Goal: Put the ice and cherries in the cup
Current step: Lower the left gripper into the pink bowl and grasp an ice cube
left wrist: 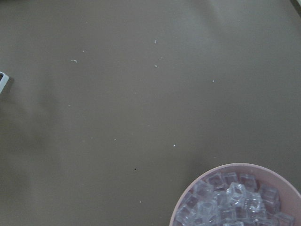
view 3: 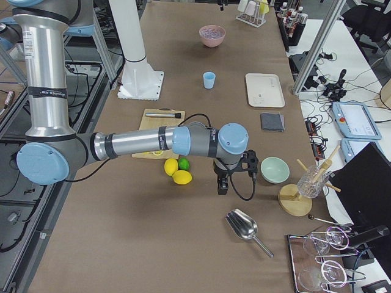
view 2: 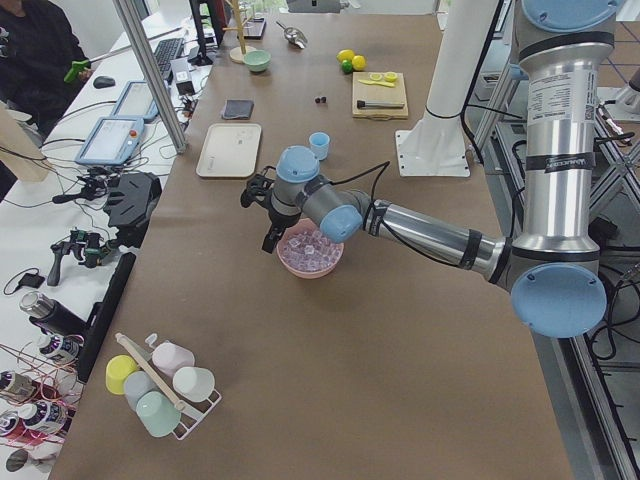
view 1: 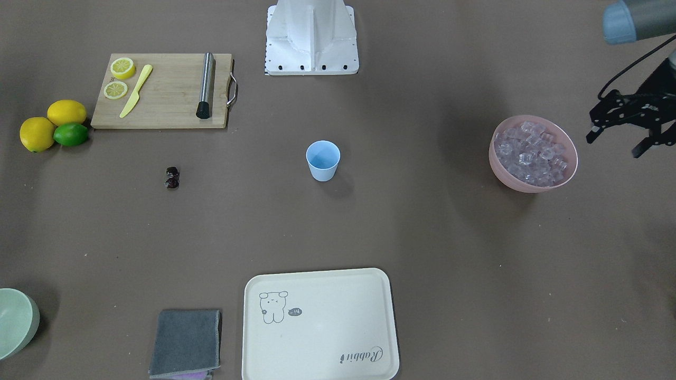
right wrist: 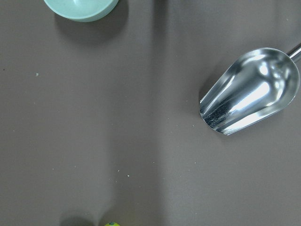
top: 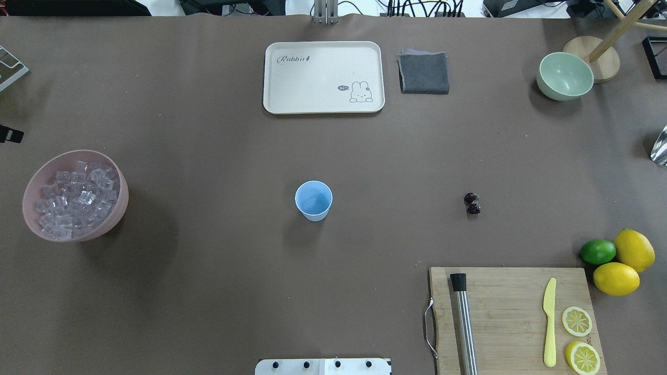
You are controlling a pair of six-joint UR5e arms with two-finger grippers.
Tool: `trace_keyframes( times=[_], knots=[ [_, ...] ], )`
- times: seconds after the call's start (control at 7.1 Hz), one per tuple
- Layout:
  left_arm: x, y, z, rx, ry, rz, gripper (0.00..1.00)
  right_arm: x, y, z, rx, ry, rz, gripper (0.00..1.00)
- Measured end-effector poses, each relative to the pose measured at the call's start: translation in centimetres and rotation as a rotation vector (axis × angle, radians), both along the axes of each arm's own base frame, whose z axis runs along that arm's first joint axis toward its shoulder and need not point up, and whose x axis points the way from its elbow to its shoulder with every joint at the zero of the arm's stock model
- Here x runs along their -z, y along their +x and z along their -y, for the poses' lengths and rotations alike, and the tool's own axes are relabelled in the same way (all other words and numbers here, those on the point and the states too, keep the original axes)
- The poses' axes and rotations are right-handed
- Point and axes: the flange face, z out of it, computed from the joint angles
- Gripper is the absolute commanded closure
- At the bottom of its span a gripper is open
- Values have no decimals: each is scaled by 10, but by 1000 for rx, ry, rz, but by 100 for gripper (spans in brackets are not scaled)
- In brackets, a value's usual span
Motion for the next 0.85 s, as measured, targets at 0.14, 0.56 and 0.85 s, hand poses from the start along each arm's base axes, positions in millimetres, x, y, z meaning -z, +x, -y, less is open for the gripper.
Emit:
trace_keyframes(
  times=[0.14,0.56,0.85],
  knots=[
    [2,40,-11,-12,19,17,2,-1,0,0,0,-1,0,0],
    [0,109,-36,-53,-11,-19,30,-3,0,-2,-2,-9,3,0],
    [-7,119,-38,-68,-23,-16,29,-4,-1,-4,-6,-16,12,0]
  ],
)
